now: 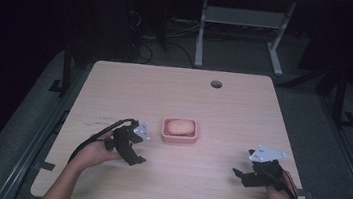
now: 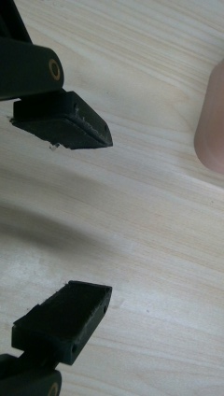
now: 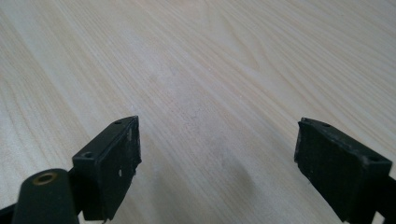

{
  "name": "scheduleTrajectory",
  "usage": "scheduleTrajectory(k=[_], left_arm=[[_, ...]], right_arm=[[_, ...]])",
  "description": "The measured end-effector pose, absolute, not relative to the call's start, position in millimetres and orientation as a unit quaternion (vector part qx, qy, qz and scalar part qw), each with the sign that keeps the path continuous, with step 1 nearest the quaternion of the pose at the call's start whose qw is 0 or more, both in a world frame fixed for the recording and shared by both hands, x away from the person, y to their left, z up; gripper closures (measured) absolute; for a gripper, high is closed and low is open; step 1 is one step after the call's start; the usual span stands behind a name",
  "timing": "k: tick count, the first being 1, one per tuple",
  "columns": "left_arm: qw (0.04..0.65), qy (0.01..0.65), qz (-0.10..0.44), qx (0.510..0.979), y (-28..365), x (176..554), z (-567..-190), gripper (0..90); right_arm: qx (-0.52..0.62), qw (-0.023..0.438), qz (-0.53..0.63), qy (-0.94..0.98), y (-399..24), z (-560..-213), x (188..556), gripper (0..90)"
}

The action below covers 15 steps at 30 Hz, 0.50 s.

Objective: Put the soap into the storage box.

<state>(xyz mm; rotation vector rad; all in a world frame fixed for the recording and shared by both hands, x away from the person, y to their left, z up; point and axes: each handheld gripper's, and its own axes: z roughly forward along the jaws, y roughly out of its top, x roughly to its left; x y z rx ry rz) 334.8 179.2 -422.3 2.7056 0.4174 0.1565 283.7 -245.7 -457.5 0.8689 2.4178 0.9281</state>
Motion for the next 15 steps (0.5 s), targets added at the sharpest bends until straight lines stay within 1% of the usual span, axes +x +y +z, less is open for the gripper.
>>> scheduleTrajectory(k=[15], left_arm=[[0.203,0.163,0.061,0.964,192.6,323.3,-432.3,22.1]], right_arm=[[0.317,0.204,0.330,0.865,-245.9,-457.8,283.7,14.0]])
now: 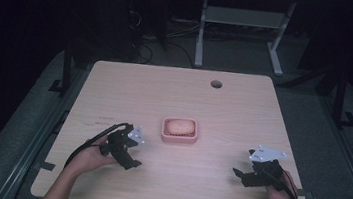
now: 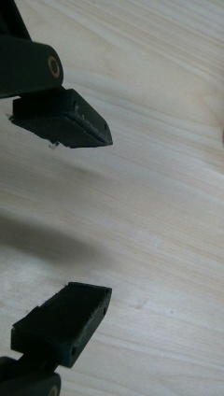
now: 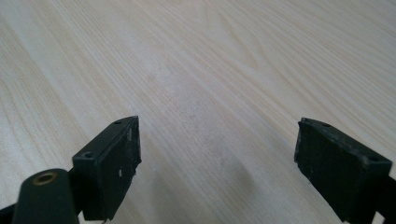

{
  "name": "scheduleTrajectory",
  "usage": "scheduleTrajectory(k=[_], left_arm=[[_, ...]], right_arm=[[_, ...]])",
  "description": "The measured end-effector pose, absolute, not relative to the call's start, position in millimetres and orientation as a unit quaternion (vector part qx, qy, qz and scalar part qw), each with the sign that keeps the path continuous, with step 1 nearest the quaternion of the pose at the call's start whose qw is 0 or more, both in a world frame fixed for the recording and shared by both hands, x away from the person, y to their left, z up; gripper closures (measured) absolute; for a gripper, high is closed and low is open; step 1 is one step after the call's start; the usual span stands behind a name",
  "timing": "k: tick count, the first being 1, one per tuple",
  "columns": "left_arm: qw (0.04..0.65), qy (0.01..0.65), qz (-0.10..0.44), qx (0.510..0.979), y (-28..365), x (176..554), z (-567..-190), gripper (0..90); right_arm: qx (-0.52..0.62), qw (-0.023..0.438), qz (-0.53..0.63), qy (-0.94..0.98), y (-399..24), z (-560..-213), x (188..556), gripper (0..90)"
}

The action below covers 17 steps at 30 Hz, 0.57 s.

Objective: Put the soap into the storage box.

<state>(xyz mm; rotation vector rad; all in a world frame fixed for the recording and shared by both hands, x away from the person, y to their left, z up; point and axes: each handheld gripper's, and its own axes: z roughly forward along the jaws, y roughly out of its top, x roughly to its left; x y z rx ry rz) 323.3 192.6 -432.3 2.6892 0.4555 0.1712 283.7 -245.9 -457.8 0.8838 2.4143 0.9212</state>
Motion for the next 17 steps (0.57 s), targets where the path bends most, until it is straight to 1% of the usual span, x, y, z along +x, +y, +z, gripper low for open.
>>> scheduleTrajectory(k=[3,7,9,11,13,17], left_arm=[[0.197,0.164,0.065,0.964,197.6,320.6,-435.2,22.1],[0.205,0.172,0.066,0.961,204.5,315.4,-441.3,22.1],[0.195,0.170,0.073,0.963,206.1,312.7,-444.5,22.5],[0.200,0.175,0.071,0.961,208.0,312.1,-445.8,22.5],[0.202,0.175,0.084,0.960,208.9,311.9,-445.4,22.5],[0.227,0.175,0.080,0.955,209.9,311.6,-440.1,22.4]], right_arm=[[0.318,0.204,0.331,0.865,-246.4,-457.7,283.6,14.0],[0.318,0.205,0.332,0.864,-247.0,-457.7,283.8,14.0],[0.315,0.205,0.334,0.865,-247.4,-456.3,283.6,14.0],[0.312,0.207,0.335,0.865,-247.7,-455.8,283.6,14.0],[0.310,0.209,0.337,0.864,-247.7,-454.9,282.8,14.0],[0.305,0.206,0.338,0.866,-247.3,-454.5,283.0,14.0]])
